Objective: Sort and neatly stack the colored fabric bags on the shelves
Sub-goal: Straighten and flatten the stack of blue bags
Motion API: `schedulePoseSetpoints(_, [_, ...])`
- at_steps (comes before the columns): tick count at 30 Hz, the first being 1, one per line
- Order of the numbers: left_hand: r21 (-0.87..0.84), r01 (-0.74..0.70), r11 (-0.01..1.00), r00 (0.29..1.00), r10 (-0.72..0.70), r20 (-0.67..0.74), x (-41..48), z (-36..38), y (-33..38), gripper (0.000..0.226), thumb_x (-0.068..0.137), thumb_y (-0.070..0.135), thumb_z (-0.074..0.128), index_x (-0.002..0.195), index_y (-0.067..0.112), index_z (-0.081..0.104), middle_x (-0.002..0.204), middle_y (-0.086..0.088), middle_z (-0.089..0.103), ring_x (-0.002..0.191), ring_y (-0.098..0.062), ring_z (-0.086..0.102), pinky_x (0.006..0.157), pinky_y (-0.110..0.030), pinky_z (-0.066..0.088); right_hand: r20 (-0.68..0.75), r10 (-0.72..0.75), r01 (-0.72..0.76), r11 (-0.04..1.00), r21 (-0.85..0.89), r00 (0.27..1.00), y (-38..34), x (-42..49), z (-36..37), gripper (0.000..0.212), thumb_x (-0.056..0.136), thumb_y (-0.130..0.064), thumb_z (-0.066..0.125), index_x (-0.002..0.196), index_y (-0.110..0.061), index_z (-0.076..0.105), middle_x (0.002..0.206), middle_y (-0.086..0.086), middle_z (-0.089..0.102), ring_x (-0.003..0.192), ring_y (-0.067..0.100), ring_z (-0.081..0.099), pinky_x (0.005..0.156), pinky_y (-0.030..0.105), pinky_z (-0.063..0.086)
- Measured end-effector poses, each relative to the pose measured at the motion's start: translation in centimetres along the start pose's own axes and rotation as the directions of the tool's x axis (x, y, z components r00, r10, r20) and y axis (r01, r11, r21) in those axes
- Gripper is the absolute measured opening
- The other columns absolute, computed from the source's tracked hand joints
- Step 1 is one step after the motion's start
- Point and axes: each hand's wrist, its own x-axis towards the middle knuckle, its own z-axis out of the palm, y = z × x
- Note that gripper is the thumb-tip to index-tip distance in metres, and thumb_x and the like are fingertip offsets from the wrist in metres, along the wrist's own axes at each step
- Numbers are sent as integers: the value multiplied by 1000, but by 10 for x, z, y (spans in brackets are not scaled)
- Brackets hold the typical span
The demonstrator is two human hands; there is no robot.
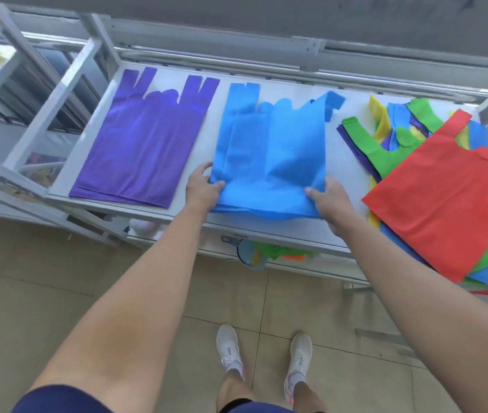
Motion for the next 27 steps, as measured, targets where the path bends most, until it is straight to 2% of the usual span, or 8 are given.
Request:
schedulePoseSetpoints(3, [86, 96, 992, 995, -92, -49, 8, -1, -13, 63, 86, 5, 72, 144, 23, 53, 102, -2, 76, 96, -20, 73, 89, -34, 60, 29, 201, -201, 980, -2, 979, 10, 0, 7, 27, 96, -8, 62, 122, -15, 63, 115, 6, 73, 99, 26, 72, 91, 53, 61])
schedulePoseSetpoints(5, [110, 77, 991, 996, -73, -44, 12, -1, -13, 60, 85, 6, 70, 141, 21, 57, 113, -1, 74, 98, -16, 71, 87, -31, 60, 30, 223, -224, 974, 35, 974, -1, -5, 11, 26, 99, -4, 57, 120, -18, 61, 111, 3, 71, 92, 21, 72, 76, 45, 65])
schedulePoseSetpoints(7, [62, 5, 998, 1000, -4, -12, 16, -2, -3, 57, 87, 1, 67, 142, 13, 58, 128, 2, 69, 107, -12, 69, 92, -28, 58, 2, 144, -143, 989, 40, 990, -16, -2, 16, 30, 97, -4, 53, 119, -22, 63, 114, 4, 72, 96, 24, 73, 69, 41, 64])
schedulePoseSetpoints(13, [0, -227, 974, 974, 227, -16, 37, -17, 53, 50, 87, -10, 58, 135, 5, 62, 122, -5, 72, 111, -18, 70, 99, -33, 57, -151, -226, 211, 971, -111, 962, -88, 11, 18, 38, 92, -11, 52, 124, -21, 70, 116, -3, 74, 107, 17, 69, 98, 36, 55])
schedulePoseSetpoints(19, [-89, -293, 952, 956, 288, -63, 35, -29, 88, 45, 89, -6, 61, 128, 17, 65, 113, -4, 73, 97, -6, 70, 83, -19, 58, -229, -361, 339, 932, -128, 904, -111, -3, 11, 32, 93, -12, 53, 120, -19, 69, 110, -6, 73, 98, 10, 65, 86, 22, 50])
schedulePoseSetpoints(22, [-44, -141, 989, 989, 143, 35, 30, -25, 50, 40, 84, 1, 65, 120, 18, 70, 113, -3, 76, 104, -18, 74, 92, -37, 61, -275, -221, 202, 975, -96, 936, -69, -13, 20, 20, 90, -8, 55, 106, -10, 68, 97, 4, 71, 83, 14, 60, 68, 22, 46])
schedulePoseSetpoints(25, [65, 100, 993, 994, -103, 40, 29, -21, 17, 22, 86, 1, 71, 98, 19, 73, 98, -1, 75, 100, -23, 73, 95, -39, 60, -190, 80, -88, 995, -37, 979, -15, -13, 28, 26, 83, -16, 56, 105, -10, 67, 105, 12, 74, 89, 28, 70, 75, 38, 57])
schedulePoseSetpoints(27, [113, 126, 986, 991, -129, 22, 25, -21, 3, 21, 87, 1, 70, 83, 22, 67, 86, 5, 69, 94, -22, 70, 92, -37, 59, -136, 150, -152, 988, -5, 979, 12, -3, 28, 41, 77, -24, 55, 115, -16, 67, 112, 8, 74, 97, 32, 73, 86, 53, 62])
